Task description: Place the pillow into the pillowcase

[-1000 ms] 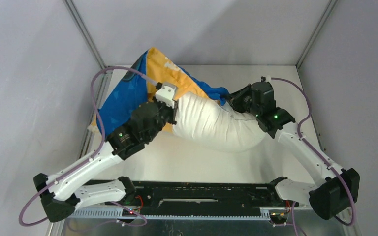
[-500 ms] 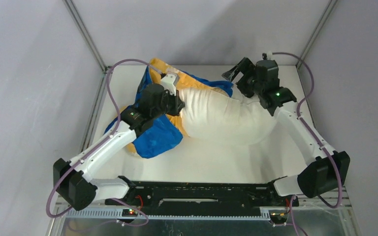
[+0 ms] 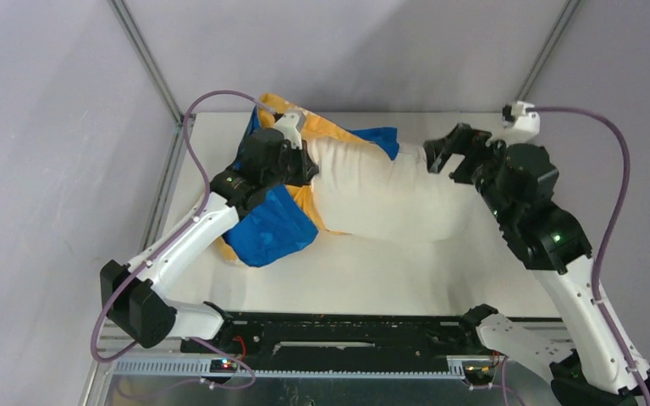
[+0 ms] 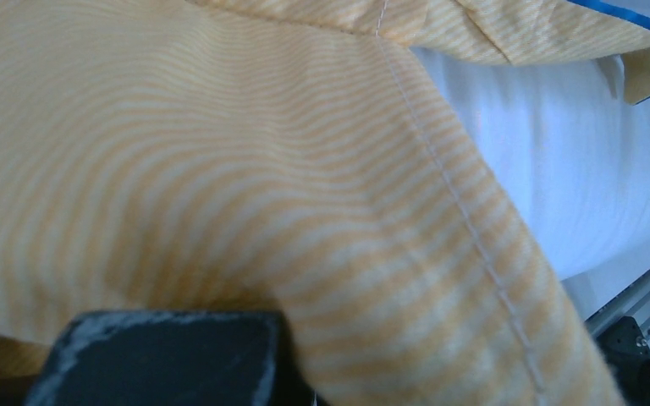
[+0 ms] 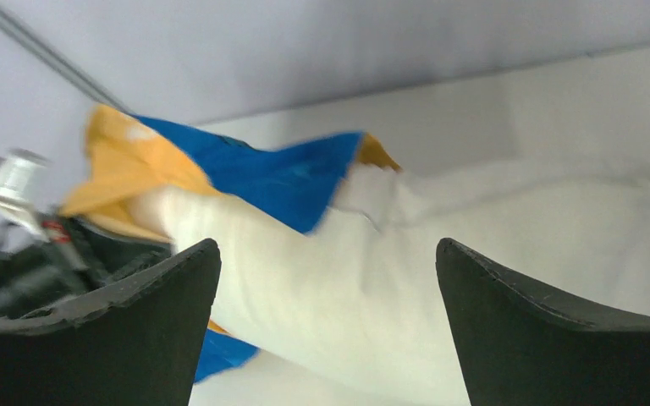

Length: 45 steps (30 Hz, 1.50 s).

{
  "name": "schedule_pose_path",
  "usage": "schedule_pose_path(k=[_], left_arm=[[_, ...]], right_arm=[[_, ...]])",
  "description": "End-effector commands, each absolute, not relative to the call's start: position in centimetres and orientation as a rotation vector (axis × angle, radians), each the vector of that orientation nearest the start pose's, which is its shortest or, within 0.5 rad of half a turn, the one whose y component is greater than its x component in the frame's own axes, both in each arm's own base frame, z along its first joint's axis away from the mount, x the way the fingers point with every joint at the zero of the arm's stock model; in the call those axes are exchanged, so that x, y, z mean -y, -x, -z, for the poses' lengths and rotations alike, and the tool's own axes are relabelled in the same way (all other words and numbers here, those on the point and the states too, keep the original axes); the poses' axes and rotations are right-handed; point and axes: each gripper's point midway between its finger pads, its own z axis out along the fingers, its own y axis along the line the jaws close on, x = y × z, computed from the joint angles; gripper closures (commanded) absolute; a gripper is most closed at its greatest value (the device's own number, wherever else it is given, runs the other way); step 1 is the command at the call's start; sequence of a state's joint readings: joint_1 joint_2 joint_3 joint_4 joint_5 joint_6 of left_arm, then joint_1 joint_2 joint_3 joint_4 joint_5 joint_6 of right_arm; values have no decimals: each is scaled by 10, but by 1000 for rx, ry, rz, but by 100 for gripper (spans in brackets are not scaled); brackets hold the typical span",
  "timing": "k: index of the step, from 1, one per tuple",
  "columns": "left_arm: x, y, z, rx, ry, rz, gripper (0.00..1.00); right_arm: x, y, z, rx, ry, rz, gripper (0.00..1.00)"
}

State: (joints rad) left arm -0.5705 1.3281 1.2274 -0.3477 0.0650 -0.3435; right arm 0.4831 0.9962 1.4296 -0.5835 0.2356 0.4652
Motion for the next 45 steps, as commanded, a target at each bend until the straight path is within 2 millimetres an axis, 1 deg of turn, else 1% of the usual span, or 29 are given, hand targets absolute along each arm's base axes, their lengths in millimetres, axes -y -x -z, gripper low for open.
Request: schedule_pose_path(k=[1,5,7,9,10,11,12,14,15,16,18,20,21,23,24,26,27,29,30,31,32,34,36,38,39,41,42,44,45], left_arm=[[258,-339,-316,-1940,-275,731,100],[260,-339,-322,-1944,-294,731,100],[264,-338,-327,-1936,-318,742,100],[269,-336,-336,-1924,-348,744,100],[271,-335,-341,-1919,-366,739,100],[274,-335,-348,-1907,-383,737,100],[276,-336,-356,-1896,-396,735,100],[286,-336,-376,-1866,-426,745,100],[292,-336,-385,-1851,-443,762,100],[301,-336,-393,-1843,-462,783,100],[324,-336,-393,-1864,-508,817,100],[347,-326,-395,-1869,-568,853,100],[359,-314,-395,-1881,-608,874,100],[371,-292,-410,-1863,-647,953,100],[373,-282,-422,-1847,-646,1008,100],[369,-262,-451,-1802,-632,1102,100],[364,-253,-470,-1763,-625,1135,100],[355,-239,-499,-1710,-618,1188,100],[354,-234,-507,-1699,-631,1221,100],[355,-232,-512,-1696,-642,1251,100],[357,-236,-509,-1714,-642,1268,100],[367,-256,-485,-1794,-622,1261,100],[386,-274,-446,-1897,-632,1274,100],[402,-283,-409,-1998,-631,1287,100],[407,-284,-395,-2034,-627,1291,100],[409,-288,-378,-2070,-574,1261,100],[405,-292,-374,-2072,-535,1233,100],[393,-300,-365,-2085,-477,1145,100],[387,-305,-361,-2097,-457,1091,97]], right_arm=[[-105,-295,-328,-1926,-191,-256,0],[-106,-291,-281,-1962,-187,-164,0],[-112,-300,-260,-1993,-181,-181,1],[-117,-313,-251,-2014,-167,-184,1],[-121,-319,-250,-2018,-154,-203,6],[-129,-323,-252,-2030,-132,-244,19],[-137,-327,-270,-2011,-123,-294,36],[-159,-322,-312,-1979,-91,-397,85],[-173,-312,-341,-1952,-63,-455,99],[-188,-300,-369,-1923,-29,-518,100],[-211,-274,-417,-1872,34,-628,100],[-224,-259,-445,-1840,62,-708,100],[-227,-258,-449,-1845,56,-727,100],[-225,-266,-439,-1875,20,-732,100],[-222,-272,-428,-1899,-11,-740,100],[-206,-289,-399,-1944,-108,-758,100],[-199,-295,-378,-1969,-155,-759,100],[-182,-307,-337,-2022,-250,-726,100],[-177,-310,-311,-2073,-284,-691,100],[-174,-311,-295,-2102,-308,-671,100],[-175,-310,-285,-2125,-326,-669,100],[-178,-307,-272,-2141,-336,-660,100],[-174,-306,-265,-2133,-353,-634,100],[-167,-314,-252,-2139,-379,-619,100],[-164,-319,-244,-2152,-387,-615,100],[-161,-327,-230,-2189,-391,-617,100],[-159,-332,-225,-2198,-393,-609,100],[-166,-335,-217,-2222,-365,-638,100],[-168,-337,-214,-2227,-362,-645,100]])
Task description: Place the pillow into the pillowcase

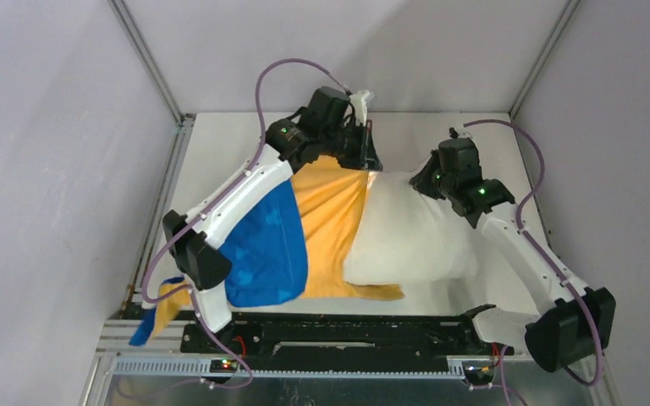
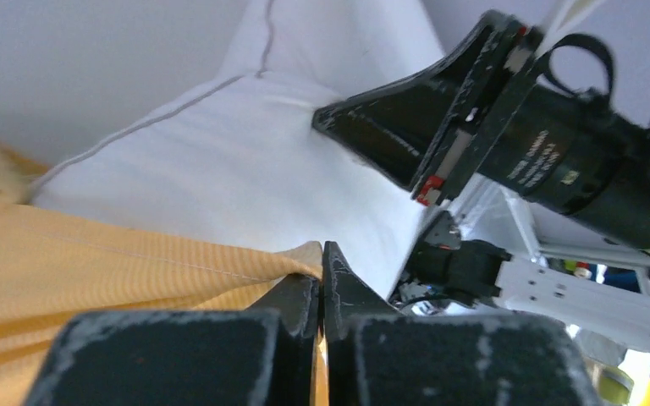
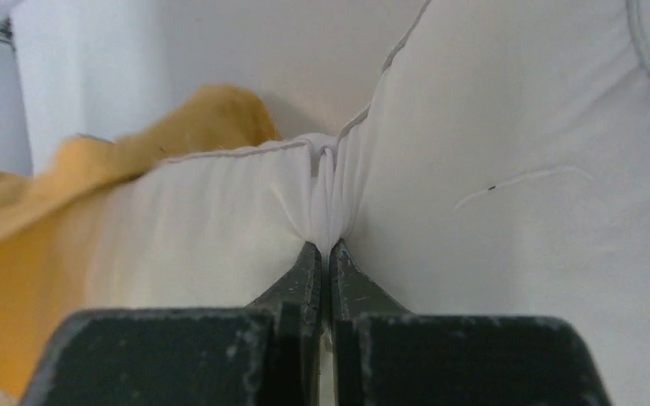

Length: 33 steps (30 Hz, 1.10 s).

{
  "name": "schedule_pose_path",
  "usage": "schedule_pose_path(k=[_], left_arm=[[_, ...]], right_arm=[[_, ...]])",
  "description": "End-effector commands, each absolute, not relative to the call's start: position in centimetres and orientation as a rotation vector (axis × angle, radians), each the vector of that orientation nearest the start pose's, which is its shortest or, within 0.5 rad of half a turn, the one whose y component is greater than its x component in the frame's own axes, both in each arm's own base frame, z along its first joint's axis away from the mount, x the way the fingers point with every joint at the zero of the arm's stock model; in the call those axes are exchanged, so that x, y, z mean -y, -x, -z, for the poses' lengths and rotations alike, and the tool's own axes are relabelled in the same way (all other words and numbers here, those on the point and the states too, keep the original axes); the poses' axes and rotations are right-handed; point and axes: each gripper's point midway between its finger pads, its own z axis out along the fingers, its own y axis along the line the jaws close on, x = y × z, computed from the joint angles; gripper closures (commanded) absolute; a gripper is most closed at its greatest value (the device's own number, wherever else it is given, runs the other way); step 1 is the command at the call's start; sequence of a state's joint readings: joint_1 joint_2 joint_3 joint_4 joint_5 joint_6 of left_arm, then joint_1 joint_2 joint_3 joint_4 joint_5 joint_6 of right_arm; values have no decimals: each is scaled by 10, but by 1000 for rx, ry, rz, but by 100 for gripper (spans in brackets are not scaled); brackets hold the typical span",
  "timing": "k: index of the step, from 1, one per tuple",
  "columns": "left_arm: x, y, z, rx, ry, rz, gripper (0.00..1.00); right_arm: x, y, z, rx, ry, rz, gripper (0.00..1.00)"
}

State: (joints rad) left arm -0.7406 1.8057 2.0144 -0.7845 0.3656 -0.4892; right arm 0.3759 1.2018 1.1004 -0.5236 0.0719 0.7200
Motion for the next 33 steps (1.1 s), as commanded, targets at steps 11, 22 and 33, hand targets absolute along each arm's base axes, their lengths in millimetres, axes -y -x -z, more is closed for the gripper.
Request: schedule_pose_path(k=[11,22,33], left_arm=[[241,-316,-327,-2101,-83,429,44],[171,-260,-238,-2223,55,283,24],[142,-255,-197,-2293,89,41,59]], right_arm=[[-132,-339,-178,-2253,-509,-583,100],[-107,-344,-181,-2213,-562,-598,100],[-110,-347,-183,-2205,-554,-623,100]])
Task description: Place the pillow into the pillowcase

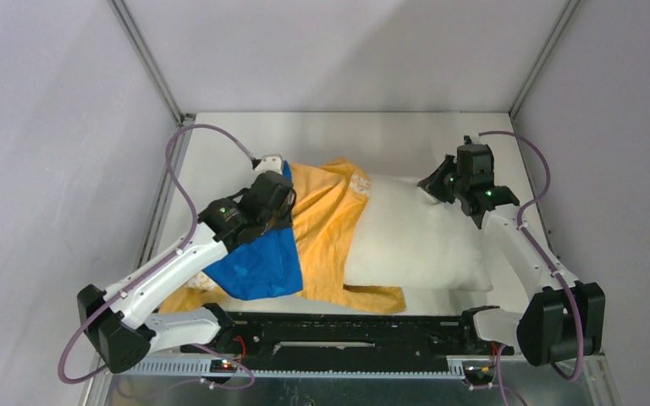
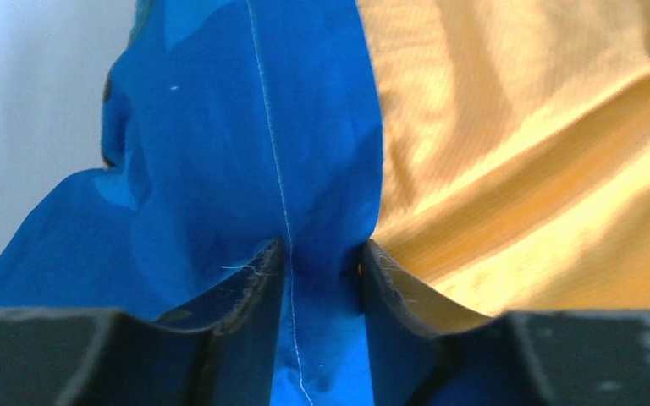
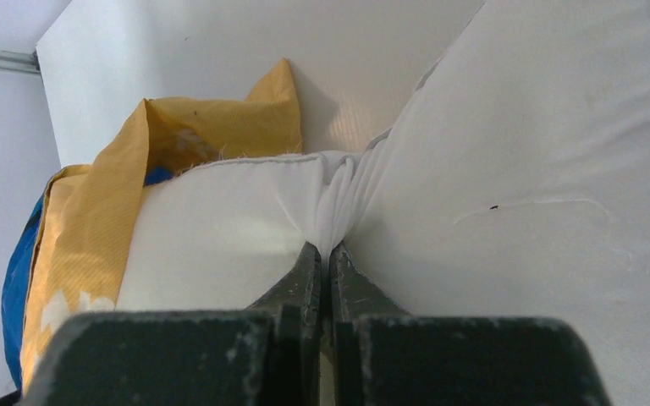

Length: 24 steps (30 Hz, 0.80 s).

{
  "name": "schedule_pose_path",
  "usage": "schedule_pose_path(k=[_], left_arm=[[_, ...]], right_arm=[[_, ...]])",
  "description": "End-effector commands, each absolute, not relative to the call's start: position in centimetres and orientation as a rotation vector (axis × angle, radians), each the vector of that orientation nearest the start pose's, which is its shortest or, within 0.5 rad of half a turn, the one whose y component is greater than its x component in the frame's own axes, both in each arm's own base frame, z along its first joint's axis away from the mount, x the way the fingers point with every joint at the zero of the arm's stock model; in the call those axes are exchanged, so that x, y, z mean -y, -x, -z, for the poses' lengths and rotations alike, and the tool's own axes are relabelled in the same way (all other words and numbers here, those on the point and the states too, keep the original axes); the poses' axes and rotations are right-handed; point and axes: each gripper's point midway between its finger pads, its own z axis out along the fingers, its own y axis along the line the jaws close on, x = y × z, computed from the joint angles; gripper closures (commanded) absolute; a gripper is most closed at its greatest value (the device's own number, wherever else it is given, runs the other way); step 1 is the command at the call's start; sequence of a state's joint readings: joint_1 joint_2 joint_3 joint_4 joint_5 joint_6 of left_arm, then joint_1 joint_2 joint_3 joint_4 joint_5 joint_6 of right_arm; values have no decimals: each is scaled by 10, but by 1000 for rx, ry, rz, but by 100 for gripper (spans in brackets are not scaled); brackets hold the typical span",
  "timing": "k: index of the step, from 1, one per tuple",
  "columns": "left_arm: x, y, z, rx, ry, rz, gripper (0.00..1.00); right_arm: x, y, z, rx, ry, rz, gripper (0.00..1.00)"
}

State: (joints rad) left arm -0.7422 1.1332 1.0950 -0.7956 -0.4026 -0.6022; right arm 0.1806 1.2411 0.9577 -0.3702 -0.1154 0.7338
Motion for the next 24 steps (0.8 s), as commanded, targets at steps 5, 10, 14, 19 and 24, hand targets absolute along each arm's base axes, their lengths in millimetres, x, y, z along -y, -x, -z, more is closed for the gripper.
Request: schedule_pose_path(k=[5,10,14,19,24], left_arm=[[102,-275,-235,-2171,203,-95,86],[69,-321,-283,-2045,317,-129,100],[35,-377,-329,-1953,442,-147,100],[39,-445,-347,-1987,424,-60,89],[11,-505,-337,-2039,548,11,78]], right_arm=[[-107,-345,-184,-2207,-550,-617,100],[-107,-340,-185,-2200,-546,-627,100],[-107,-336,-188,-2197,-542,-632,100],[-110,-333,-192,-2191,-529,-651,100],[-115,-336,-193,-2186,-524,-674,100]])
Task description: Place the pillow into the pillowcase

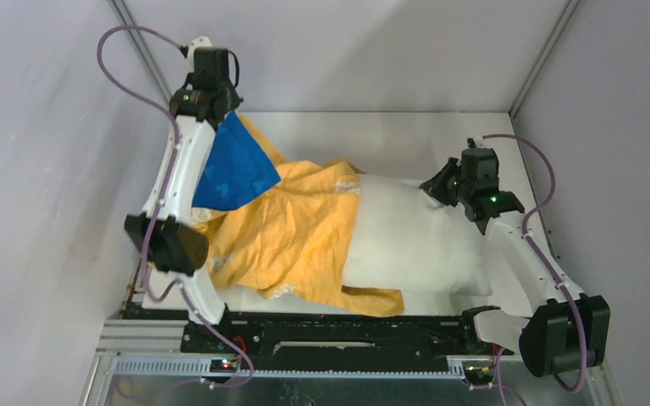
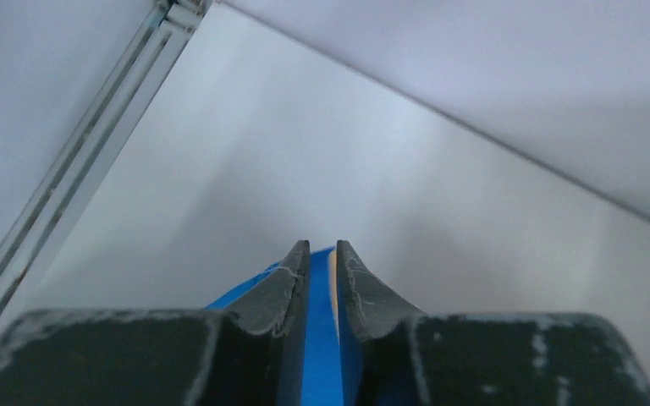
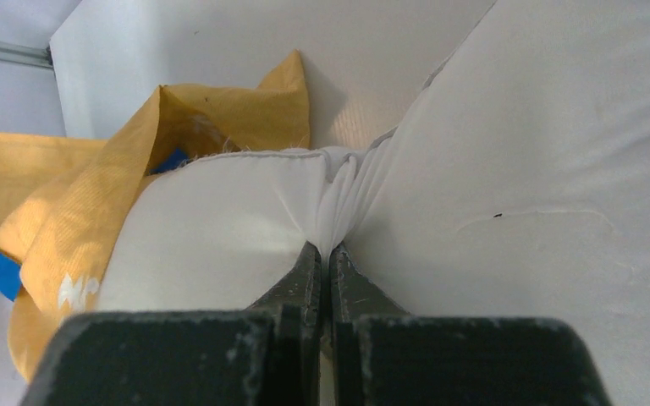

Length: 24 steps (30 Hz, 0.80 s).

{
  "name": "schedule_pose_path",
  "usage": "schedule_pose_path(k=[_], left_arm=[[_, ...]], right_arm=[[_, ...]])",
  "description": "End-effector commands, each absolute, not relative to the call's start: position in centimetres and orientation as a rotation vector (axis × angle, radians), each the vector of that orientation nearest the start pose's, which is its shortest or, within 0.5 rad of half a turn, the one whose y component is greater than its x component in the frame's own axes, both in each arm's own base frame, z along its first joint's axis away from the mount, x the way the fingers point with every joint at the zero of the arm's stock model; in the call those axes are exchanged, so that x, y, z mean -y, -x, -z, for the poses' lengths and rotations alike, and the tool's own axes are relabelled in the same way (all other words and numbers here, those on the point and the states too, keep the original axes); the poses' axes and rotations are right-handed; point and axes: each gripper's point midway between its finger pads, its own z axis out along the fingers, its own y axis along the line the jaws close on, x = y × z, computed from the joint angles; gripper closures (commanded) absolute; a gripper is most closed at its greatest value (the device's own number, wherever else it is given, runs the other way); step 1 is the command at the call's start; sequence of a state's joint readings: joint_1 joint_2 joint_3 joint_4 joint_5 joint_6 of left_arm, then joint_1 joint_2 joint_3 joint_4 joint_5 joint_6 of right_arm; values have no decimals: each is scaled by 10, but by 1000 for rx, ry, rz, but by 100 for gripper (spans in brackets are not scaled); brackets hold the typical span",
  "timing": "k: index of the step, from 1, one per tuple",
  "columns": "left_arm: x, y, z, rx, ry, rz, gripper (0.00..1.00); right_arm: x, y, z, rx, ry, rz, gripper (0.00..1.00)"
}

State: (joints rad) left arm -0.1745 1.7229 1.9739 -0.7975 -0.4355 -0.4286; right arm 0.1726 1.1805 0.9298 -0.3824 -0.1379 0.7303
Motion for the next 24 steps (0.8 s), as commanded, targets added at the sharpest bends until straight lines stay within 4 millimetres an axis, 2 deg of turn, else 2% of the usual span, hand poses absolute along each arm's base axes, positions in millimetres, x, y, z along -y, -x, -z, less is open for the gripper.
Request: schedule_pose_path(k=[1,3,5,7,10,11,14,15,16,19,21,24], left_arm=[[13,-514,-348,-2017,535,28,63],[28,-516,-367,-2000,459,44,41],[49,-508,-388,-1967,379,66,26],[71,-490,-400,-1953,310,115,22],[111,-449,-397,-1963,195,170,19],[126,-434,-387,-1980,156,178,19],[164,-383,-362,-2009,77,233,20],[177,-366,-340,-2048,50,245,20],[190,-350,-330,-2063,21,274,21],[230,-302,-299,-2110,-74,354,21],[258,-274,-278,-2148,-145,417,21],[283,-254,-242,-2208,-205,452,19]], right_arm=[[-117,-337,-193,-2186,-522,-682,100],[-114,-340,-192,-2181,-535,-672,100],[-112,-345,-189,-2180,-551,-669,100],[-112,-348,-188,-2182,-553,-669,100],[-112,-350,-192,-2185,-524,-653,100],[-111,-350,-195,-2186,-515,-640,96],[-106,-347,-207,-2180,-476,-583,55],[-104,-344,-214,-2171,-463,-562,45],[-102,-340,-218,-2172,-441,-527,34],[-94,-326,-230,-2165,-422,-425,18],[-91,-314,-233,-2165,-404,-350,3],[-86,-292,-230,-2193,-385,-239,0]])
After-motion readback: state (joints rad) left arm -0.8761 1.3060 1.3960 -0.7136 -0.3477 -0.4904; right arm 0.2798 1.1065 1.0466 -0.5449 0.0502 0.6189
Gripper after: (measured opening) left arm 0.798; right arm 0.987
